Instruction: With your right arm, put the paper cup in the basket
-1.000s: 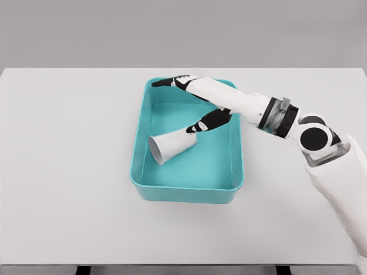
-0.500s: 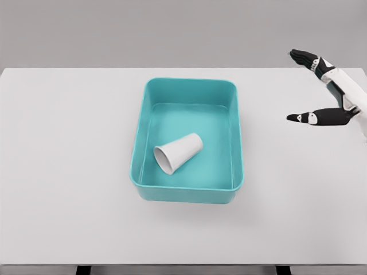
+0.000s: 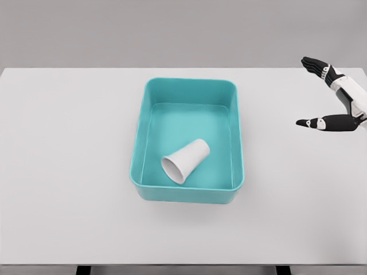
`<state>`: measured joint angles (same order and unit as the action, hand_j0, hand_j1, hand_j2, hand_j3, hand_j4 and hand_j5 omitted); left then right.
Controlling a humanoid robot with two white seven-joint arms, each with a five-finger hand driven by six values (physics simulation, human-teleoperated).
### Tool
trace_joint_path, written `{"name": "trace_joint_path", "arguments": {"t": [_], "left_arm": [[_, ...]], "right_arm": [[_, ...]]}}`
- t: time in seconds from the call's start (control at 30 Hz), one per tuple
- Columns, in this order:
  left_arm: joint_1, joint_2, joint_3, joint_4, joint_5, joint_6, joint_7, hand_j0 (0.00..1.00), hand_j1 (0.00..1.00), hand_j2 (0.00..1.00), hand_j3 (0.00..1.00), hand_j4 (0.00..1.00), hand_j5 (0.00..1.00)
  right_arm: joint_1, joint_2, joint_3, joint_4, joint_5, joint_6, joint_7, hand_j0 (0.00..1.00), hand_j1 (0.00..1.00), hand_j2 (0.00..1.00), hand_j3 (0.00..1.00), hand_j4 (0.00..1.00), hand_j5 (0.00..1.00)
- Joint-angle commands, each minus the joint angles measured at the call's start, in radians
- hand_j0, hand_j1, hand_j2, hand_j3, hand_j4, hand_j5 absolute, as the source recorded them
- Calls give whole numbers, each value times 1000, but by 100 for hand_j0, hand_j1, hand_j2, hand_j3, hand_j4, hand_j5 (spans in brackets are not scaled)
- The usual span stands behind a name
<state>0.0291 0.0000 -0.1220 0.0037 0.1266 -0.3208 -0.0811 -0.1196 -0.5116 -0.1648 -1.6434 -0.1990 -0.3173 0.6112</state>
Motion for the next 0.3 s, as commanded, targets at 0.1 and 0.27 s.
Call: {"name": "trace_joint_path", "arguments": {"t": [0.1,0.27], "left_arm": [[0,0,1,-1,-1,0,0,100,100,100,100,100,100],[0,0,-1,1,1,0,0,100,100,100,100,100,100]], "right_arm": [[-2,-1,-1,2,-7,1,0,100,100,100,100,100,100],[-3,-1,-1,2,-7,3,0,100,100,100,100,100,100]]}}
